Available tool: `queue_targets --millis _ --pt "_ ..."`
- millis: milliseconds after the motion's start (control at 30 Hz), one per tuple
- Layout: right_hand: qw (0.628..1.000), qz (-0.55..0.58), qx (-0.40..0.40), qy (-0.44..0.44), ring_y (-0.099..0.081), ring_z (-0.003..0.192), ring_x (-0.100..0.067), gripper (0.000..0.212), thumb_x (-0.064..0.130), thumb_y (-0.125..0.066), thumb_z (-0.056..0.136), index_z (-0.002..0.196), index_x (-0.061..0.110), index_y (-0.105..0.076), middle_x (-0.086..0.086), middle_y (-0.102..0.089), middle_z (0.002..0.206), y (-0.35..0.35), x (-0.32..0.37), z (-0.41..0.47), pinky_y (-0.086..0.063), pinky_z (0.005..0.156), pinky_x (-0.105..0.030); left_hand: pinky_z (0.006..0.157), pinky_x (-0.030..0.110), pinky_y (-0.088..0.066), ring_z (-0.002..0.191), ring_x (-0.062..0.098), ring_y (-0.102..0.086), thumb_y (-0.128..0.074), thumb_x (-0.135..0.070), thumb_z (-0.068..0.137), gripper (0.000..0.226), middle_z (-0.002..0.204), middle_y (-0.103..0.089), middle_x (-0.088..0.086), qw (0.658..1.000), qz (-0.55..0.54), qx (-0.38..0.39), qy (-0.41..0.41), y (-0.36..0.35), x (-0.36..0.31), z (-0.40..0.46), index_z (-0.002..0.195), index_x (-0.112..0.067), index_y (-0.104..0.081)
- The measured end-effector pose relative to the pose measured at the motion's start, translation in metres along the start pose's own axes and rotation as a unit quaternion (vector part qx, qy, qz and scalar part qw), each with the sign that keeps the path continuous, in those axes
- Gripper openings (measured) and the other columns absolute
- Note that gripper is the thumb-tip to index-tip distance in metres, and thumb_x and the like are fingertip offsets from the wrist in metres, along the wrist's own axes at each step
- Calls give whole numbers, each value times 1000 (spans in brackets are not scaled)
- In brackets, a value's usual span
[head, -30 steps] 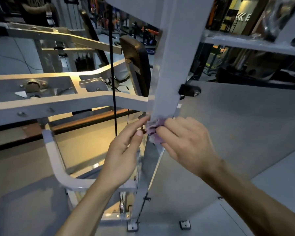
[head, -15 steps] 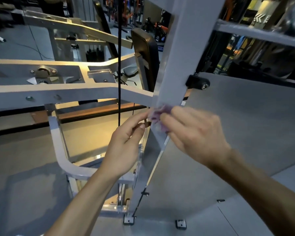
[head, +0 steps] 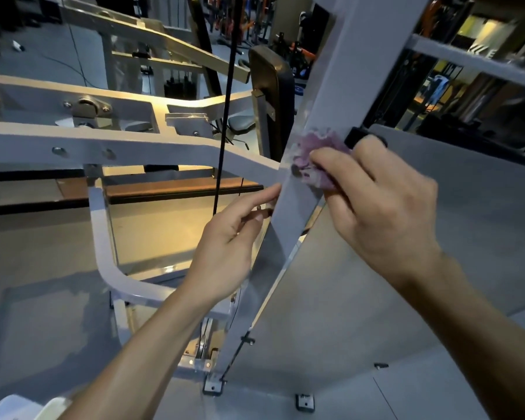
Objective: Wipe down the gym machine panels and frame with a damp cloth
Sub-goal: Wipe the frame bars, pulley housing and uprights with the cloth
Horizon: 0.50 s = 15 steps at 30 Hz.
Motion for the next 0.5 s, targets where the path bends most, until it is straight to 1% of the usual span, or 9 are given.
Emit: queue_targets --millis 67,167,233,300,367,433,500 --pt "1000 -7 24 19 -51 66 -22 18 17 -59 104 107 15 -76 -6 -56 80 -12 16 -13 -37 48 -32 110 19 -43 131 1 -57 -43 6 106 51 138 -65 -13 1000 10 -7 -3 1 1 1 142 -26 -61" --pt "991 -3 100 93 -50 67 -22 23 18 -51 107 101 18 -74 -3 -55 81 -35 37 -40 -35 49 -32 117 33 -42 135 4 -55 -45 6 105 54 140 -64 -13 1000 20 -9 -8 2 2 1 143 -30 -60" --pt "992 7 84 94 -52 66 -24 27 19 -48 108 100 18 -74 -5 -54 80 -24 27 -29 -40 49 -34 118 36 -41 135 5 -55 -45 5 105 54 141 -64 -13 1000 22 -13 -8 2 4 2 142 -32 -61" --pt "998 5 30 54 -56 65 -27 22 19 -54 106 103 16 -75 -7 -57 80 -5 8 -6 -45 47 -37 116 33 -42 134 5 -56 -44 5 106 53 141 -63 -13 1000 14 -11 -5 1 5 1 142 -30 -61" --pt "1000 4 3 12 -58 66 -27 20 19 -55 106 104 15 -75 -8 -60 81 1 0 4 -46 47 -38 114 29 -42 133 3 -56 -44 4 107 52 141 -63 -14 1000 9 -13 -5 -1 5 -1 143 -30 -60" --pt "999 -16 28 26 -58 68 -26 22 21 -53 107 101 18 -74 -4 -62 83 -13 17 -10 -44 45 -35 113 26 -42 131 0 -56 -45 4 106 54 139 -64 -16 1000 14 -23 -5 -1 5 -2 141 -35 -61" --pt "993 -23 80 82 -56 69 -23 21 21 -53 106 100 19 -73 -1 -60 84 -32 35 -32 -38 44 -30 113 23 -42 130 -3 -55 -46 3 106 57 139 -63 -18 999 25 -27 -4 -1 4 -2 138 -42 -59"
Point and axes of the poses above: each hand's wrist, its own z-axis towards the middle knuckle, its own y-axis out of the back of the hand, x = y × z, the point moved 9 cm from there along z, towards the middle knuckle
